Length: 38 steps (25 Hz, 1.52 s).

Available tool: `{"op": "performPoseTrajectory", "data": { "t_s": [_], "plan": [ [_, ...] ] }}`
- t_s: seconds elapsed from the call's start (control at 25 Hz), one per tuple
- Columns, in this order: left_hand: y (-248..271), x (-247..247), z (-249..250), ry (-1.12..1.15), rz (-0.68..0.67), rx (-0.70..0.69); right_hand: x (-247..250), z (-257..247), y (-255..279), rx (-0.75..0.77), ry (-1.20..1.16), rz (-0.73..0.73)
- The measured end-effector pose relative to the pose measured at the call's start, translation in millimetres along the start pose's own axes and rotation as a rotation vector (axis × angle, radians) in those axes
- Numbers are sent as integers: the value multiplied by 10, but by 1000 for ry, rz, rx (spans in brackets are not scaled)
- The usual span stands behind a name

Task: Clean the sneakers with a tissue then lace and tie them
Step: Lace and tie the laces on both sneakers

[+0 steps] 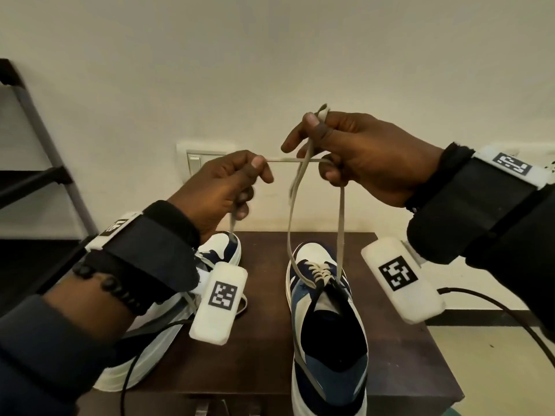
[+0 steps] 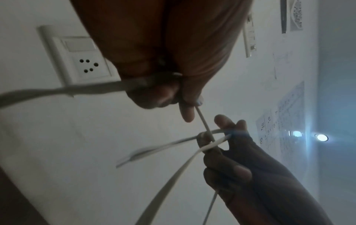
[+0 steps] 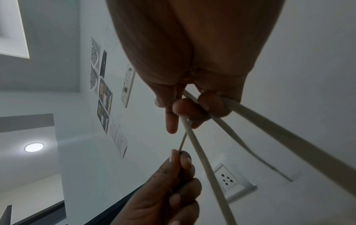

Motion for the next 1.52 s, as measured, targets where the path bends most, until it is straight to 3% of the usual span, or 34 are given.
{"op": "performPoseTrajectory", "data": {
  "t_s": [0.12,0.2,0.32,0.4,0.48,0.64,0.88,1.04,1.16,1.24,1.32,1.44,1.52],
  "plan": [
    [24,170,65,-272,11,41,-21,54,19,-26,-9,-22],
    [40,105,116,-419,-135,46,-31,67,23,-22,-13,-13],
    [22,-223,152,-305,-384,33,-71,24,25,-6,-20,-32],
    [-12,-394,216,-207,-425,-65,-86,-11,29,4,-24,-48],
    [-35,-433,235,-195,-381,-126,-52,-24,46,3,-39,-44],
    [-36,-359,142,-376,-266,-167,-11,70,117,-11,-38,-76],
    [-51,-236,260,-633,-65,-251,82,325,144,-82,-99,57],
    [-28,-310,428,-806,-53,-371,122,457,158,-159,-4,41],
    [-88,-325,485,-1059,-44,-298,162,505,198,-202,189,97],
    [-121,-319,488,-1109,-57,-195,184,383,258,-92,382,196],
    [-124,-317,495,-1088,-32,-122,82,242,305,-33,350,95],
    [-101,-334,481,-1027,-65,-12,-193,238,356,-140,291,-178],
    [-64,-353,451,-945,-122,74,-269,304,355,-174,360,-182]
  ]
}}
Point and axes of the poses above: each hand's wrist, its own y-axis away from the middle knuckle, its own x-axis out of the back of the hand, z = x × y, the point moved 5 cm from there along -y, towards the middle knuckle, and after that the axes turned 1 degree about -x, right-handed, at the moved point
